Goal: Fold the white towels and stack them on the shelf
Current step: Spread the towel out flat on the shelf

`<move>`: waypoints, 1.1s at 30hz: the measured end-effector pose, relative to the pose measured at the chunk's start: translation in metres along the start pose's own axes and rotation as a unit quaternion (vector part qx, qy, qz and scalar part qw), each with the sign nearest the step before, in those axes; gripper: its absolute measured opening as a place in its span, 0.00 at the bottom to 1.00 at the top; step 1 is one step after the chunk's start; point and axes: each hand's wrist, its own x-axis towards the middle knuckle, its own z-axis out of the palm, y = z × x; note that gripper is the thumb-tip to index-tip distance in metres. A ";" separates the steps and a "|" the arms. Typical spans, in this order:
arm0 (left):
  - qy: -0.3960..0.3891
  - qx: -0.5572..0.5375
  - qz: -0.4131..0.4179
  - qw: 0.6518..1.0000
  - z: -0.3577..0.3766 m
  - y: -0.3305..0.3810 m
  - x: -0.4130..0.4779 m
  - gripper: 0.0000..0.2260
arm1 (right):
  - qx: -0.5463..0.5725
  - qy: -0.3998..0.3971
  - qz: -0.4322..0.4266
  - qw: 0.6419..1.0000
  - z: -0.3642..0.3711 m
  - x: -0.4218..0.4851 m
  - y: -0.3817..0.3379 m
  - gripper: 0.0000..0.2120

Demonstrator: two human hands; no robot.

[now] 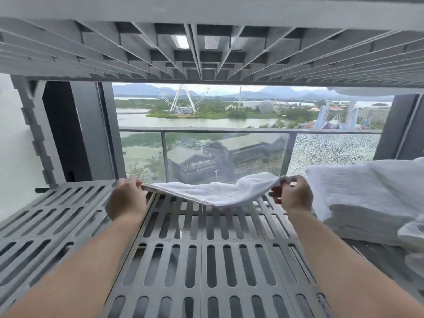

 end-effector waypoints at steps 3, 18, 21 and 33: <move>0.005 0.012 0.009 1.000 -0.010 0.001 -0.005 0.09 | 0.029 0.138 -0.069 0.988 -0.025 -0.003 -0.022 0.06; -0.079 0.146 0.040 0.985 -0.093 -0.033 -0.106 0.11 | -0.346 -0.018 -0.165 0.923 -0.134 -0.090 0.011 0.08; -0.073 0.150 0.044 0.985 -0.112 -0.030 -0.135 0.11 | -0.383 -0.046 -0.171 0.907 -0.149 -0.110 0.015 0.09; -0.060 0.181 0.032 0.981 -0.164 -0.039 -0.193 0.10 | -0.442 -0.048 -0.167 0.880 -0.183 -0.169 0.006 0.11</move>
